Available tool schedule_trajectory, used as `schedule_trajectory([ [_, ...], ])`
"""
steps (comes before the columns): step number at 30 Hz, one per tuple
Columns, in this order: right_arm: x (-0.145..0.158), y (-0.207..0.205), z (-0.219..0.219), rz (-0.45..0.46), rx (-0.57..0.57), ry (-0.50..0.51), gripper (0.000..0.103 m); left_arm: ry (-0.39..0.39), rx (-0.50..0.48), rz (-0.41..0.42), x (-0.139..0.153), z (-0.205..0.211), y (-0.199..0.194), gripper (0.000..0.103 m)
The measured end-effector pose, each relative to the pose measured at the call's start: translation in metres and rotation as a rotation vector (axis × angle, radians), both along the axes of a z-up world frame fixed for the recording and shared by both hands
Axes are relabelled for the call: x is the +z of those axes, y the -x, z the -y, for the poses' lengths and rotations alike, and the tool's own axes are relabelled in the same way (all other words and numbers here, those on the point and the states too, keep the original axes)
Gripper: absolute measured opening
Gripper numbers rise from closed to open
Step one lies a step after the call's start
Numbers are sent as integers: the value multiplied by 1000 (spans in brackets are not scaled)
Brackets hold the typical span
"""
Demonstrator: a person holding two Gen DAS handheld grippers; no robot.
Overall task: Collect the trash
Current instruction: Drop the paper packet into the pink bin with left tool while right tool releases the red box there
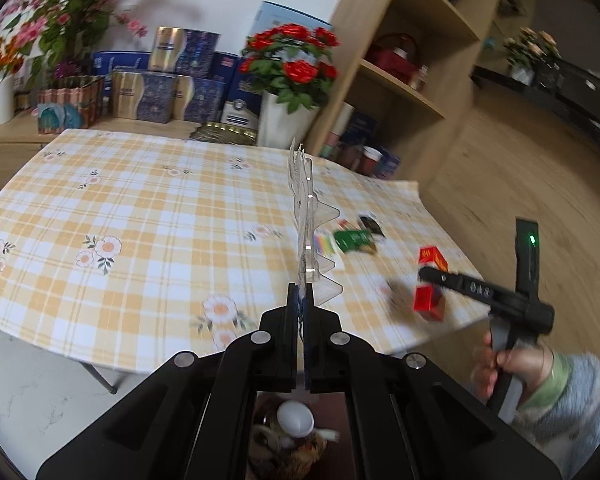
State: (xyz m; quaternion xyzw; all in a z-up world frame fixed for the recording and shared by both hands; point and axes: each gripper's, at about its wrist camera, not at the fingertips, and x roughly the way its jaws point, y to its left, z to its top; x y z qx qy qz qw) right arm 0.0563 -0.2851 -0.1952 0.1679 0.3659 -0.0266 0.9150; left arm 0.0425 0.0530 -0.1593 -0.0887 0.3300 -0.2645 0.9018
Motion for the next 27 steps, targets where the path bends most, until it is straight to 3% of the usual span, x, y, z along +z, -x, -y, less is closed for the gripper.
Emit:
schedule_trajectory([
  [8,0,47,1,35,3,10,63,-75,-135,-23,-9,9,59,2],
  [15,-6,77,5,45,-8,-9,63,-146,-237,-96,-37,23,97,2],
  [27,-19,114,9,37,-16,-21,62,-300,-285,-246,-110,54,99,2],
])
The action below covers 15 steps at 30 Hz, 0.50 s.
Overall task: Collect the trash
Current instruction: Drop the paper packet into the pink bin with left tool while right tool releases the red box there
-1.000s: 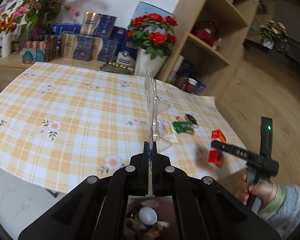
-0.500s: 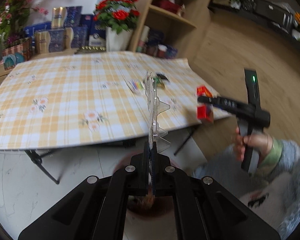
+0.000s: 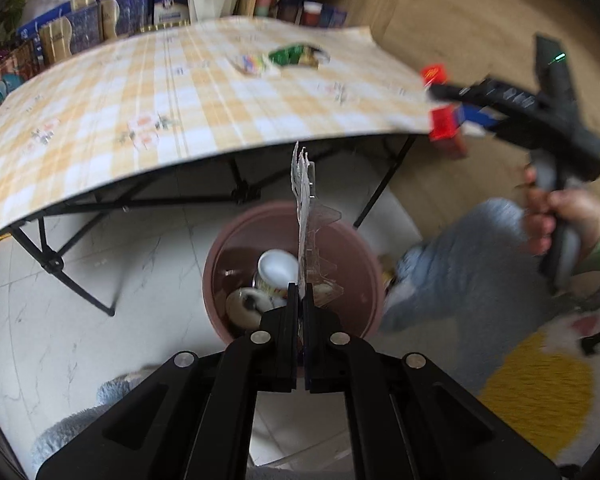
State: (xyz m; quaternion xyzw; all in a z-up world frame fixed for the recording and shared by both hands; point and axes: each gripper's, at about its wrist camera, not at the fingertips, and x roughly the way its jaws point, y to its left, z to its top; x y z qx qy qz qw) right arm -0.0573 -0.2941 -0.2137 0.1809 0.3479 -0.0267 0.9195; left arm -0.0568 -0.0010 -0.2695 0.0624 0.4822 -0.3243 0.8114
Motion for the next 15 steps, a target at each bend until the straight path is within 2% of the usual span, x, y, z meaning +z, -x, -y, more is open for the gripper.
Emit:
schedule_trajectory([
  [8,-6,2,3,-21,-2,3,62,-100,3,-107,-55,25,-34,2],
  [13,-14,0,2,-42,1,8,62,-120,-23,-126,-70,35,-41,3],
  [15,-18,-1,1,-58,3,4,62,-115,-27,-134,-73,36,-44,7],
])
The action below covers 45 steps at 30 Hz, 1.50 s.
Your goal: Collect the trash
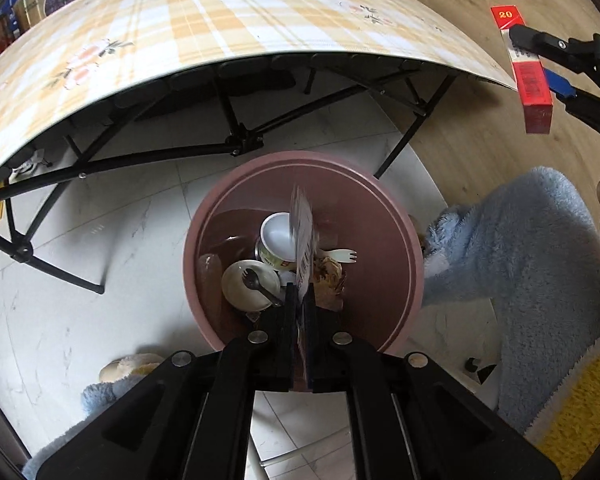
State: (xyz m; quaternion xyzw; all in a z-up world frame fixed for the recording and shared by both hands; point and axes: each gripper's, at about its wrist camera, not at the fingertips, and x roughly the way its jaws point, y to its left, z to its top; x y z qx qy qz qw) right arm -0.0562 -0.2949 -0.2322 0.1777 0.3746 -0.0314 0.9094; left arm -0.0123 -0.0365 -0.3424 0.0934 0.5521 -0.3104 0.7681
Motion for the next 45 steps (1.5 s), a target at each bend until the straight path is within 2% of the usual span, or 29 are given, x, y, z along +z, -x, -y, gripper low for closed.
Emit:
schedule_trajectory([
  [1,-2,0,-1,-4,3,1,62,10,-1,5,1,-1,0,10],
  [2,-3,0,-3,-6,8,6,62,21,2,15,3,-1,0,19],
  [3,-4,1,-7,-9,18,14,62,34,9,32,7,-3,1,34],
  [5,-7,2,-12,-12,36,24,62,72,30,89,21,-7,3,53],
  [7,-12,5,-20,-20,59,31,62,100,52,142,33,-11,7,62],
  [9,-19,6,-28,-38,81,38,62,138,104,200,50,-22,10,75],
  [12,-29,6,-41,-55,124,54,62,176,198,299,73,-44,16,88],
  [17,-43,2,-63,-74,191,101,62,166,323,450,98,-72,29,95],
  [21,-55,-3,-77,-93,229,134,62,163,389,516,107,-89,35,97],
  [27,-68,-6,-89,-127,279,150,62,157,434,574,110,-91,47,97],
  [34,-71,-5,-95,-136,310,145,63,140,386,583,106,-82,50,97],
  [36,-72,-5,-96,-134,316,141,65,137,375,588,105,-79,50,97],
  [38,-71,-4,-96,-130,320,139,79,136,372,588,105,-79,51,97],
  [42,-66,-2,-95,-106,315,146,94,135,379,584,104,-79,51,97],
  [45,-61,-1,-91,-90,297,153,97,136,386,576,103,-80,50,97],
])
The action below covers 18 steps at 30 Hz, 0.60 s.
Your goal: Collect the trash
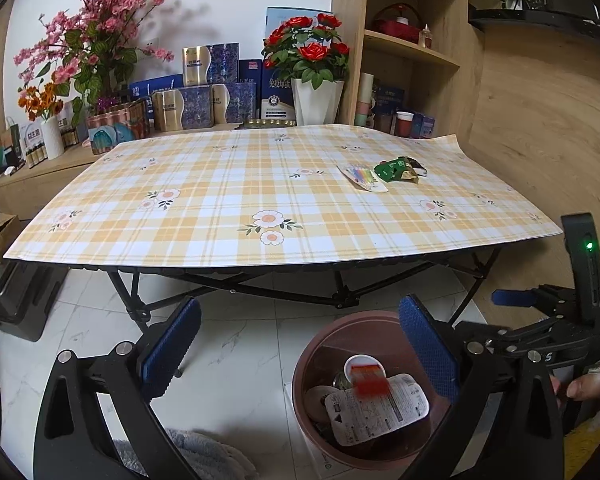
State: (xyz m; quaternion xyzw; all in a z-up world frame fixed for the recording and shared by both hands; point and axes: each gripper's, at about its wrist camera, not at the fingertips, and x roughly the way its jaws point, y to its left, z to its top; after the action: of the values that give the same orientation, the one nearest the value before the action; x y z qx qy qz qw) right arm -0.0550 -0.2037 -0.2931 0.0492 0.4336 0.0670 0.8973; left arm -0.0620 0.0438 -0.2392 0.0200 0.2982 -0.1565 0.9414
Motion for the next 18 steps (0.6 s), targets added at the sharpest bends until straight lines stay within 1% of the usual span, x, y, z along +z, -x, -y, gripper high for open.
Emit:
schedule_trajectory([
  [4,7,-2,10,16,-41,1,97,2,-2,-11,-1,1,-1,97],
  [9,21,-3,26,69,-83,4,97,18,6,-37,-4,-3,-8,97],
  [13,30,-8,38,74,-117,2,97,37,16,-57,-5,-5,-16,97],
  [18,40,-15,53,90,-176,-8,97,43,16,-56,-2,-4,-26,97],
])
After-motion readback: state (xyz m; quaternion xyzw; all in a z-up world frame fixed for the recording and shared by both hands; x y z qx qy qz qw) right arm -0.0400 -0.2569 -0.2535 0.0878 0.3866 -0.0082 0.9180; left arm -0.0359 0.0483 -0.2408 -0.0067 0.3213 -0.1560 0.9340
